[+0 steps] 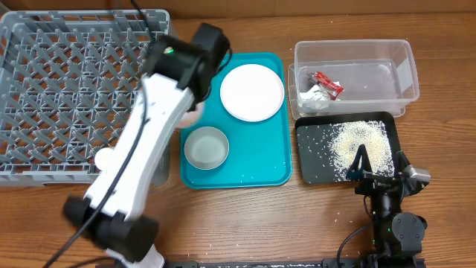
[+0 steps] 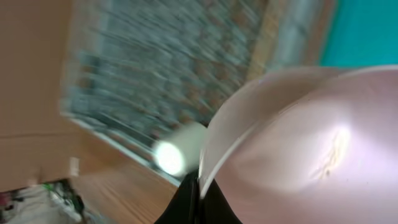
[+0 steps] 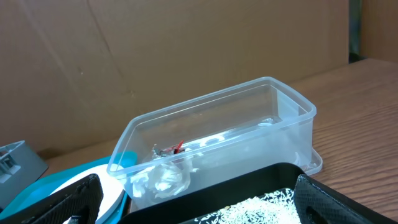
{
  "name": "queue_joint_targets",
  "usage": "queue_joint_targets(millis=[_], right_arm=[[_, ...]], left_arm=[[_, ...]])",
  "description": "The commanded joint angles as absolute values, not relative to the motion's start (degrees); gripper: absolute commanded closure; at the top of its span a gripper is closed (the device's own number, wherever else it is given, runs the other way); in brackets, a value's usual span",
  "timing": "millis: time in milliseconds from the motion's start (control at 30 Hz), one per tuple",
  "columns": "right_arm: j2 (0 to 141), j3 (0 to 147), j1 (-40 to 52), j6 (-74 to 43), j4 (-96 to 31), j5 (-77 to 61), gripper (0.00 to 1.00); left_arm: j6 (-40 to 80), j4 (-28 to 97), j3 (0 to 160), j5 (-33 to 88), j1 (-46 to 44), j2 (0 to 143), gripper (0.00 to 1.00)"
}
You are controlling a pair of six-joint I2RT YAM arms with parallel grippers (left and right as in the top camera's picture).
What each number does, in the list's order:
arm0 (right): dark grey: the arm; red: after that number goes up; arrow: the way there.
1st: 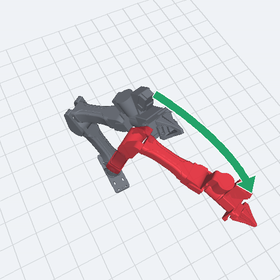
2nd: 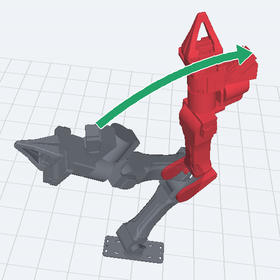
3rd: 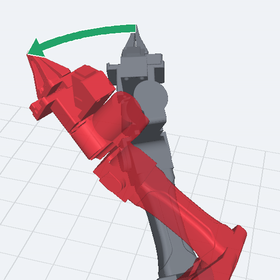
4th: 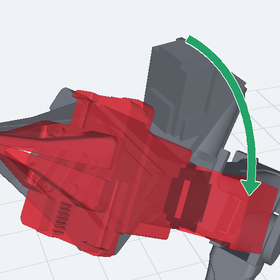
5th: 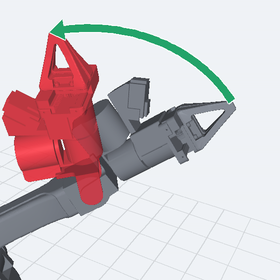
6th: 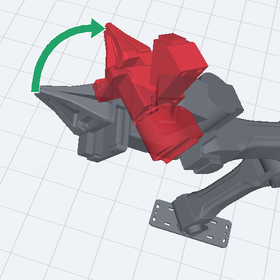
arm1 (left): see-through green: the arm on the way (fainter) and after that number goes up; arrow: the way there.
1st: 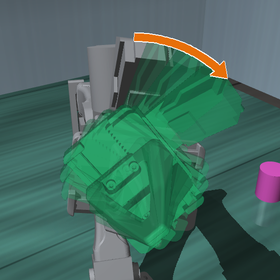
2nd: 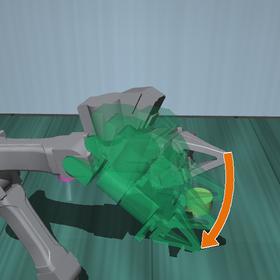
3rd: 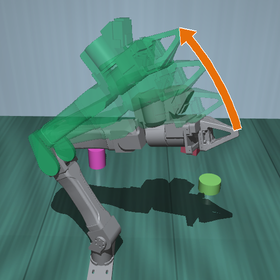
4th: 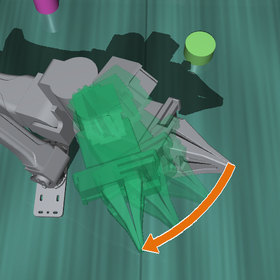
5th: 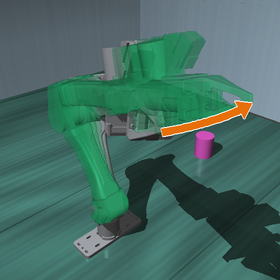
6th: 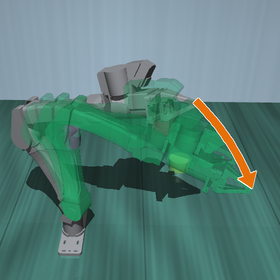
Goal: Sort waste into correct bins and load items into the dishwasher
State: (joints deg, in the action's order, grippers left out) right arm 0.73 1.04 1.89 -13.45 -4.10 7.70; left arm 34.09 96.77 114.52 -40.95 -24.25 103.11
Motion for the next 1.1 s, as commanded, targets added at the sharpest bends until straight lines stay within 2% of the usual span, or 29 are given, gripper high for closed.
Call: queue_joint_targets(millis=[0, 400, 533, 833, 1067], right_arm=[[0.16, 0.45, 1.63, -13.5, -3.84, 7.64, 0.0], [0.16, 0.45, 1.63, -13.5, -3.84, 7.64, 0.0], [0.16, 0.45, 1.63, -13.5, -3.84, 7.64, 0.0], [0.16, 0.45, 1.63, -13.5, -3.84, 7.64, 0.0], [0.16, 0.45, 1.63, -13.5, -3.84, 7.64, 0.0]], left_arm=[[37.74, 96.82, 115.22, -63.33, -22.31, 102.0, 0.96], [38.81, 89.08, 105.73, -75.09, -10.76, 111.11, 0.96], [38.48, 84.53, 105.73, -75.42, -10.5, 115.52, 0.96], [38.52, 84.12, 105.73, -75.11, -10.52, 124.31, 0.96], [38.3, 84.18, 105.73, -69.65, -11.57, 125.38, 0.96]])
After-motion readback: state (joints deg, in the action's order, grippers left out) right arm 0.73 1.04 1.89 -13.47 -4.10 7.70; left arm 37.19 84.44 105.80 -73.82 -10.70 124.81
